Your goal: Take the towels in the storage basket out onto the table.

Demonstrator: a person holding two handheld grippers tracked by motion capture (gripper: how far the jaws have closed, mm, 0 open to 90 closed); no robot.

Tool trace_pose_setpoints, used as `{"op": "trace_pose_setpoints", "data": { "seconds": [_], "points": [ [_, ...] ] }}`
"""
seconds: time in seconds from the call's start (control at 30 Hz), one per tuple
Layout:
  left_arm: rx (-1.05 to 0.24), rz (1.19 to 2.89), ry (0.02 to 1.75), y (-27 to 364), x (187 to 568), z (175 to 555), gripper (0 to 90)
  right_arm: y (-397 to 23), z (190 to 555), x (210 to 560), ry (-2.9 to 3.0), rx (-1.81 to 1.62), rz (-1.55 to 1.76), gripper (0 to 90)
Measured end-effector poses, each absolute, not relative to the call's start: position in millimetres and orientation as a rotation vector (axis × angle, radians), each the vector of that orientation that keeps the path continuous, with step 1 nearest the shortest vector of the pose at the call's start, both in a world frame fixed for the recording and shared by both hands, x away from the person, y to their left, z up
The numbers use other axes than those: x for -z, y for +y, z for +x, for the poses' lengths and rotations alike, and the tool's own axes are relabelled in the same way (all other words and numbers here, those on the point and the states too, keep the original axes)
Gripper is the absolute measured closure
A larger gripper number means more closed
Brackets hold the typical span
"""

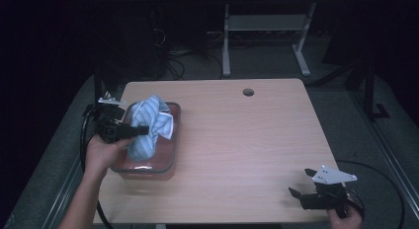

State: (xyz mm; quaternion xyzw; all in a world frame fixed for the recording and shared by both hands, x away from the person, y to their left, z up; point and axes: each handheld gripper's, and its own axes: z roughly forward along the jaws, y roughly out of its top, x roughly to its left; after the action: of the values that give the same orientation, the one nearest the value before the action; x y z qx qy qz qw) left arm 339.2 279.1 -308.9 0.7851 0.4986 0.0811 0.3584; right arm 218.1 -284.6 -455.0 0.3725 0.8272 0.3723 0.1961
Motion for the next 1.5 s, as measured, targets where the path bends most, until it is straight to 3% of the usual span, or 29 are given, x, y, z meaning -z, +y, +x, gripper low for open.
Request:
{"op": "trace_pose_setpoints", "data": {
  "seconds": [1.5],
  "points": [
    [-0.182, 2.028, 1.106, 210, 264, 350, 67.5, -292, 216, 454, 2.300, -1.050, 1.062, 13.8]
  ]
}}
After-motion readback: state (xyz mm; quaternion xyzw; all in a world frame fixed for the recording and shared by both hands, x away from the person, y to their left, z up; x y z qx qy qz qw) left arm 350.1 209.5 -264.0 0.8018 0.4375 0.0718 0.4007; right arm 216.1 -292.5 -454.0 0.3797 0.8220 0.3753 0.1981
